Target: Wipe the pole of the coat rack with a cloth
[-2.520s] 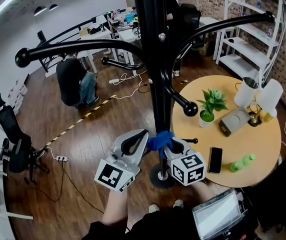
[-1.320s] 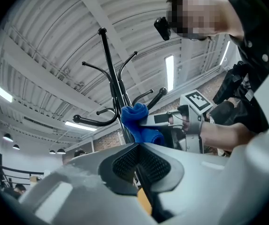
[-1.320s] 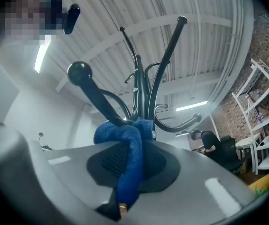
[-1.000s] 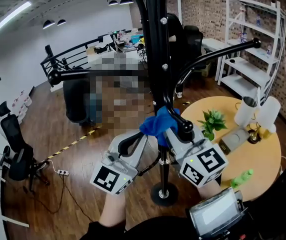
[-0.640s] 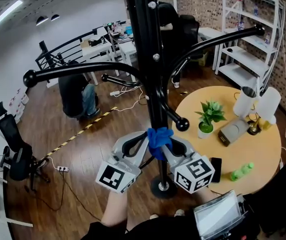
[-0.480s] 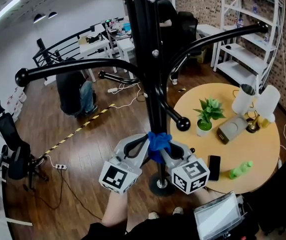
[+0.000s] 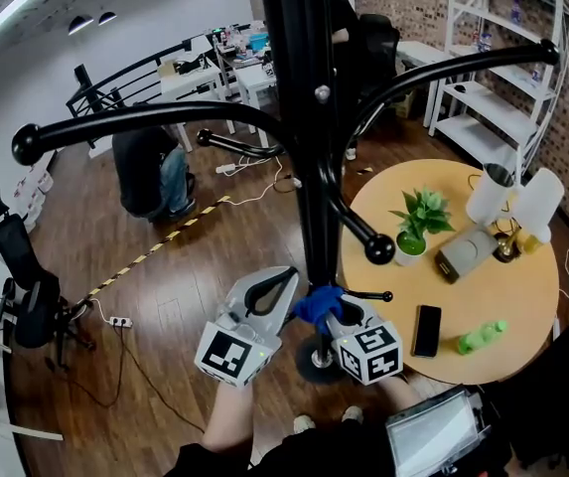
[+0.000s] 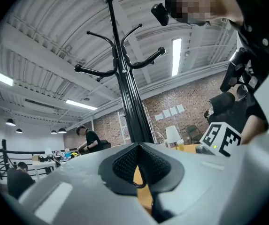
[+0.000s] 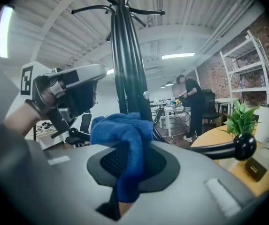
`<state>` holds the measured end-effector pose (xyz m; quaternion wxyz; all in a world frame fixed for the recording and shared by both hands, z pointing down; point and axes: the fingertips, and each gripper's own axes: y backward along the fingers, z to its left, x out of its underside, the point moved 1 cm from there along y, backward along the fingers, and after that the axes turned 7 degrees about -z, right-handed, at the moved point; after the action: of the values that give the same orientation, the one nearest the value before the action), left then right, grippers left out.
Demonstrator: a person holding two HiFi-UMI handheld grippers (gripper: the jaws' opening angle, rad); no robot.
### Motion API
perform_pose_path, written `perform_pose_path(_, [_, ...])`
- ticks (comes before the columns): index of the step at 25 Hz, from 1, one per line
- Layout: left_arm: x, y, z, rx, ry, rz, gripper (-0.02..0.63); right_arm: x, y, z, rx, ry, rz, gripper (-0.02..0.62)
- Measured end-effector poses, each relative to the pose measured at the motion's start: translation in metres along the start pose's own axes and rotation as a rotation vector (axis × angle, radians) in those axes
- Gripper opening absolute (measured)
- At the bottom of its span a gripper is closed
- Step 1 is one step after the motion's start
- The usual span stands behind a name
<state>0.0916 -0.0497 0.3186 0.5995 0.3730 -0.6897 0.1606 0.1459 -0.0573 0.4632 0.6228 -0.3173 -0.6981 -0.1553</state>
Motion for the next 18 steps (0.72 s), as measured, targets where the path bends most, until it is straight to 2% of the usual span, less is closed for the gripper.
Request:
perform_pose_path(3, [-0.003, 0.0, 0.001, 0.001, -0.006, 0.001, 0.003, -0.023, 0.005, 0.005, -0.019, 0.009, -0.035, 0.054])
perform_pose_path(7, [-0.014, -0.008, 0.001, -0.002, -0.048, -0.012, 0.003, -0.088, 0.017, 0.015, -0.066, 0.034, -0.176, 0.054])
perform_pose_path(13, [-0.068, -0.011, 0.01, -0.03, -0.069, -0.136, 0.003, -0.204, 0.037, 0.036, -0.144, 0.086, -0.399, 0.054])
perform_pose_path(18, [-0.104, -0.009, 0.017, -0.039, -0.14, -0.171, 0.003, -0.263, 0.05, 0.049, -0.165, 0.12, -0.534, 0.054])
